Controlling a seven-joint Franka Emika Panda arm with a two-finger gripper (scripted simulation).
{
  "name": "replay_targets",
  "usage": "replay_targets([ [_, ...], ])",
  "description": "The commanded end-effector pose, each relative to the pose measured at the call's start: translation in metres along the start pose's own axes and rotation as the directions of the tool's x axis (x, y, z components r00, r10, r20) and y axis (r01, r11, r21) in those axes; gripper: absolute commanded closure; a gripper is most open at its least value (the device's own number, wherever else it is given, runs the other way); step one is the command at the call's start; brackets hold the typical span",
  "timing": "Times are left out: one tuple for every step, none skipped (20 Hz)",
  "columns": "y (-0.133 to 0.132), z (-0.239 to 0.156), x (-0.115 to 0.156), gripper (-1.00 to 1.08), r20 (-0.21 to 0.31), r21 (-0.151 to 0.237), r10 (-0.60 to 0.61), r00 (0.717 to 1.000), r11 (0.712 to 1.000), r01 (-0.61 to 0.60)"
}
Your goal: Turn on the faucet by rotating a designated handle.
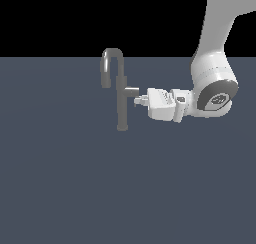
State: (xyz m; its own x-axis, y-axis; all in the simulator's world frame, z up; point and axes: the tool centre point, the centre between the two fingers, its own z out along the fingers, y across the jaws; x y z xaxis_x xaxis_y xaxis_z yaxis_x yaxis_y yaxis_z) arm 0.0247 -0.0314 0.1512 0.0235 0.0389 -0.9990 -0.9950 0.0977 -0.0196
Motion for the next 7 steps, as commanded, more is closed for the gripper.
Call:
replay_targets([
  [-0.024, 0.004, 0.019, 1.08, -0.029, 0.043, -0.003, 1.0, 0.999, 0.004],
  [-0.026, 0.004, 0.023, 1.08, -0.031, 0.046, 0.0, 1.0, 0.999, 0.001],
  [-0.028, 0.004, 0.026, 1.08, -0.033, 0.049, 0.004, 0.999, 0.999, -0.002],
  [-0.03, 0.004, 0.03, 1.08, -0.035, 0.052, 0.007, 0.999, 0.999, -0.005],
  [-0.032, 0.004, 0.033, 1.08, -0.038, 0.055, 0.01, 0.999, 0.998, -0.008],
  [-0.034, 0.004, 0.036, 1.08, -0.04, 0.057, 0.013, 0.999, 0.998, -0.011],
  [-0.034, 0.004, 0.036, 1.08, -0.04, 0.057, 0.013, 0.999, 0.998, -0.011],
])
